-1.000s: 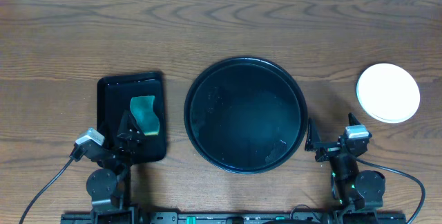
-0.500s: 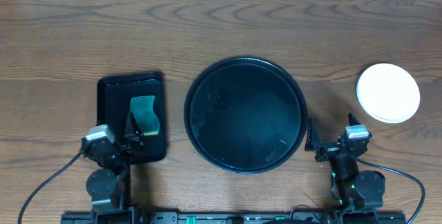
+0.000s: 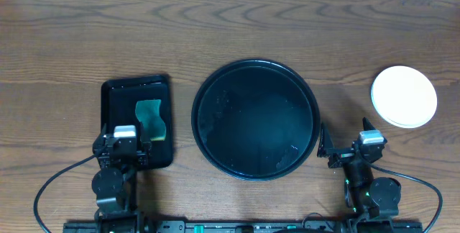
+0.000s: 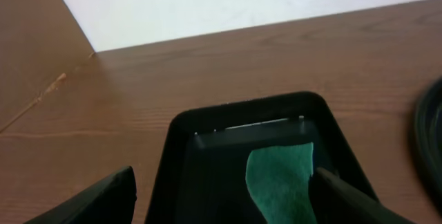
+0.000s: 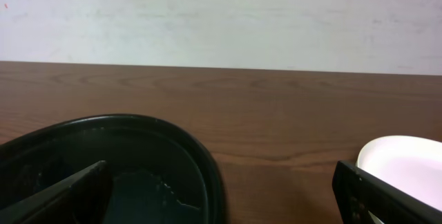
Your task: Clean dirty plates on tray and stack at the side
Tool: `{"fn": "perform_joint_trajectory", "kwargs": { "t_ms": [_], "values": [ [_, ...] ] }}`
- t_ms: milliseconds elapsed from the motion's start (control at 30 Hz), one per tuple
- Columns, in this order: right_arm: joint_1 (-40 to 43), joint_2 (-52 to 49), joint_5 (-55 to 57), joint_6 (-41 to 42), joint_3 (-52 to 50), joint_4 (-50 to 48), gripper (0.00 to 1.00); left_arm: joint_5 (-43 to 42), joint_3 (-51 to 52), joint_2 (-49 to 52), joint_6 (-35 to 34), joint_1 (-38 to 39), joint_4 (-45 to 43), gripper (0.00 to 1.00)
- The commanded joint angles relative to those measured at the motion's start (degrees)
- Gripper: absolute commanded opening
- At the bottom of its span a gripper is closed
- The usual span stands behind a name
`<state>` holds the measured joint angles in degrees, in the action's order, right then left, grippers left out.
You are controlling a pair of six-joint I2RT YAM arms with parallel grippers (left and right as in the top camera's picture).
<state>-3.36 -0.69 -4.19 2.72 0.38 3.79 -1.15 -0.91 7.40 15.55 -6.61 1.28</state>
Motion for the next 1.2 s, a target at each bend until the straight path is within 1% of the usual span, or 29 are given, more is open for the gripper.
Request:
{"fn": "perform_joint_trajectory", "kwargs": {
  "t_ms": [0, 100, 200, 400, 533, 900, 1067, 1167],
  "values": [
    [0.04, 0.37, 0.72, -0.66, -0.07, 0.28, 0.99, 1.53, 0.61, 0.28, 1.95, -0.22, -0.52, 0.8],
    [0.04, 0.37, 0.72, -0.63, -0.07, 0.28, 0.99, 1.57, 0.61, 0.28, 1.95, -0.22, -4.31, 0.8],
    [0.04, 0.37, 0.72, -0.63, -0.07, 0.28, 0.99, 1.6, 0.61, 0.28, 1.97, -0.22, -4.76, 0.8],
    [0.04, 0.37, 0.72, -0.66, -0.07, 0.28, 0.99, 1.57, 0.61, 0.28, 1.97, -0.22, -2.08, 0.8],
    [0.04, 0.37, 0.72, -0.63, -0.07, 0.31, 0.99, 1.6, 0.61, 0.28, 1.97, -0.22, 2.99, 0.8],
    [0.04, 0.37, 0.72, -0.63, -0.07, 0.31, 0.99, 1.6, 0.61, 0.52, 1.97, -0.22, 2.97, 0.8],
    [0.04, 0.37, 0.72, -0.63, -0.07, 0.28, 0.99, 1.62, 0.61, -2.14, 1.99, -0.07, 2.95, 0.8],
    [0.04, 0.37, 0.7, -0.66, -0.07, 0.28, 0.99, 1.57, 0.61, -5.88, 1.97, -0.07, 2.95, 0.8]
  ]
}}
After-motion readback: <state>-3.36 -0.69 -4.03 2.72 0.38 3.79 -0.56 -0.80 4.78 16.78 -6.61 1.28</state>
